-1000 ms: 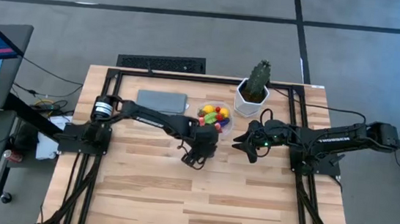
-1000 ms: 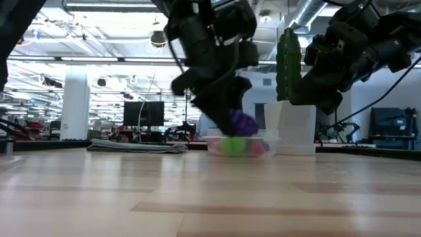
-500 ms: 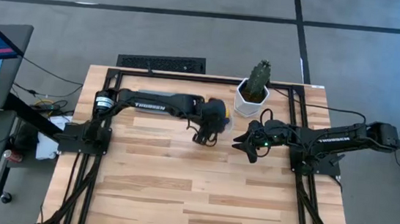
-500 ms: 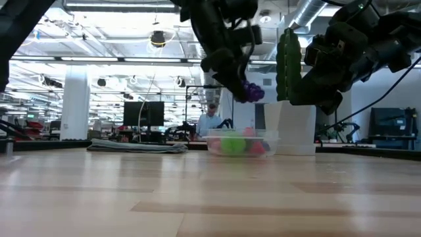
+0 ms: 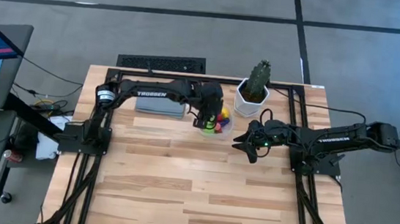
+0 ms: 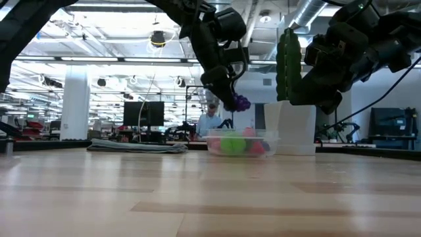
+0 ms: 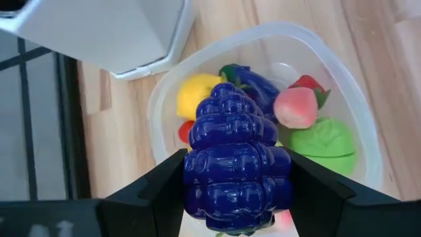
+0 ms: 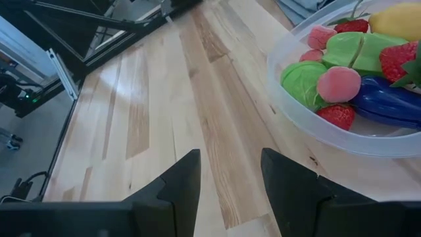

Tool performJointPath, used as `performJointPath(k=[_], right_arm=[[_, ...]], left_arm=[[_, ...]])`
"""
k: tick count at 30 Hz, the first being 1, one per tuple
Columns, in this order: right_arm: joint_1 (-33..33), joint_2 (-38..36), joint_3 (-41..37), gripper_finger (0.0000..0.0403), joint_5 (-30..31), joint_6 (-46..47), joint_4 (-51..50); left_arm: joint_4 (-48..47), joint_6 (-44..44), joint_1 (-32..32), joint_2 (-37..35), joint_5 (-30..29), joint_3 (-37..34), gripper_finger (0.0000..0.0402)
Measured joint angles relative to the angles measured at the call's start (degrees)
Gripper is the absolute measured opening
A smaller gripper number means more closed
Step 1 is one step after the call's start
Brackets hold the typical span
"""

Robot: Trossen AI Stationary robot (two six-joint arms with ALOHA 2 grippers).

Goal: Pick and placing Produce into tupperware
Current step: Put the grapes into the transparent bin

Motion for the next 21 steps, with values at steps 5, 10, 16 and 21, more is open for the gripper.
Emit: performJointPath(k=[5,10,16,21], right_arm=[[0.0,0.0,0.0,0.0182,0.0,0.0,0.0],[0.0,0.0,0.0,0.0182,0.0,0.0,0.0],[0.0,0.0,0.0,0.0182,0.0,0.0,0.0],[0.0,0.0,0.0,0.0182,0.1,-0.1,0.0]], left_arm=[[0.3,0.0,0.9,0.0,0.7,0.0,0.0202],[0.9,0.0,1.4,0.0,0.9,0.0,0.0202],[1.7,0.1,1.5,0.0,1.0,0.0,0.0202],[1.9,0.4,1.5,0.0,1.0,0.0,0.0202]])
